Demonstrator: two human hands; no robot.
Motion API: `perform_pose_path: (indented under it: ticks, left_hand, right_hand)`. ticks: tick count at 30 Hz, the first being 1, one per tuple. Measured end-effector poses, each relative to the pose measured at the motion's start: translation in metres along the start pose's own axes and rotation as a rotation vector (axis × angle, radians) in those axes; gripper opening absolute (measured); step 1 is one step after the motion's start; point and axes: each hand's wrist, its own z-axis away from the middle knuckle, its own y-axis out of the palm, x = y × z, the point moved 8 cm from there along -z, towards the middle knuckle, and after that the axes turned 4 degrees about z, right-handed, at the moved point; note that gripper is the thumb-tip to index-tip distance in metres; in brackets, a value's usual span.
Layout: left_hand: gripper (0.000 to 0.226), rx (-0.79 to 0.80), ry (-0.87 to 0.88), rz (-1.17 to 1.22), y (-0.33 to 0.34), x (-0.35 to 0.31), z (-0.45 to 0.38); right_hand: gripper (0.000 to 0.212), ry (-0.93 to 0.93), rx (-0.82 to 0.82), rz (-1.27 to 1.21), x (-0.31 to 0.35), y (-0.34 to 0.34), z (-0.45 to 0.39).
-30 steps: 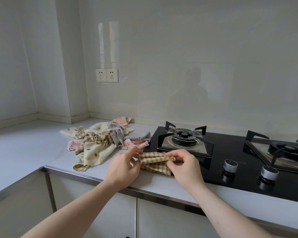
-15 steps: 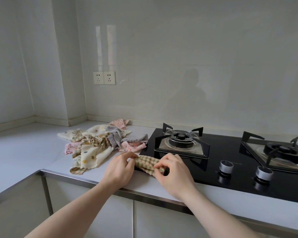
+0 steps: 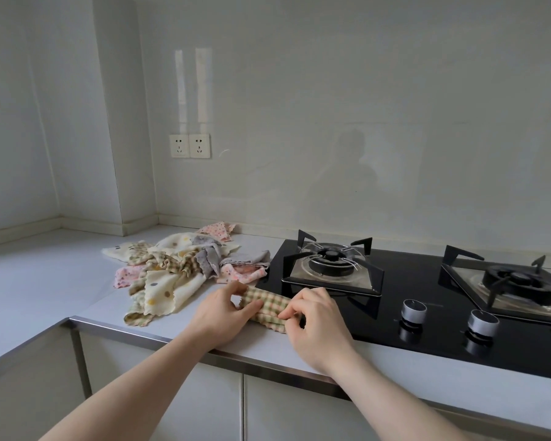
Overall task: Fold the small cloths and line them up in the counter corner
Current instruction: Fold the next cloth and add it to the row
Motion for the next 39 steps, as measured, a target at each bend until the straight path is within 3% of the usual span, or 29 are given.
perform_pose_path:
  ticks: [5,10,12,15,18,20,25,29,33,36,39]
  left_hand:
    - [0.032,-0.016,0.018,0.112,-0.002,0.001,0.001]
    - [0.033,-0.019,0.031,0.26,-0.007,0.001,0.006]
    - [0.039,-0.004,0.042,0.263,-0.009,0.001,0.005]
    - [0.034,0.033,0.021,0.308,-0.009,0.0,0.004]
    - [0.014,0.117,-0.039,0.378,-0.004,-0.001,0.005]
    - [0.016,0.152,-0.055,0.401,-0.001,0.001,0.005]
    - [0.017,0.238,-0.094,0.432,0.01,0.008,0.002]
    - [0.022,0.265,-0.205,0.306,0.006,0.01,0.004]
    - [0.027,0.288,-0.439,0.309,-0.009,-0.018,0.013]
    - [0.016,0.301,-0.511,0.366,-0.038,-0.076,0.029]
    - [0.018,0.337,-0.478,0.474,-0.077,-0.144,0.042]
  right_hand:
    - [0.023,0.056,-0.001,-0.071,-0.004,-0.002,0.001]
    - [0.011,0.055,-0.077,-0.053,-0.003,-0.011,0.002]
    - [0.018,0.072,-0.097,-0.033,-0.007,-0.011,0.002]
    - [0.032,0.108,-0.014,0.05,-0.012,-0.003,-0.001]
    - [0.016,0.133,0.06,0.07,-0.016,0.002,0.001]
    - [0.01,0.145,0.063,0.022,-0.016,0.002,0.004]
    - [0.022,0.172,0.084,-0.016,-0.011,0.005,0.012]
    - [0.022,0.367,0.214,-0.13,-0.018,0.006,0.016]
    - [0.018,0.647,0.403,-0.307,-0.006,-0.015,0.012]
    - [0.014,0.798,0.412,-0.349,0.022,-0.075,0.005]
    - [0.009,0.868,0.387,-0.385,0.052,-0.153,-0.005]
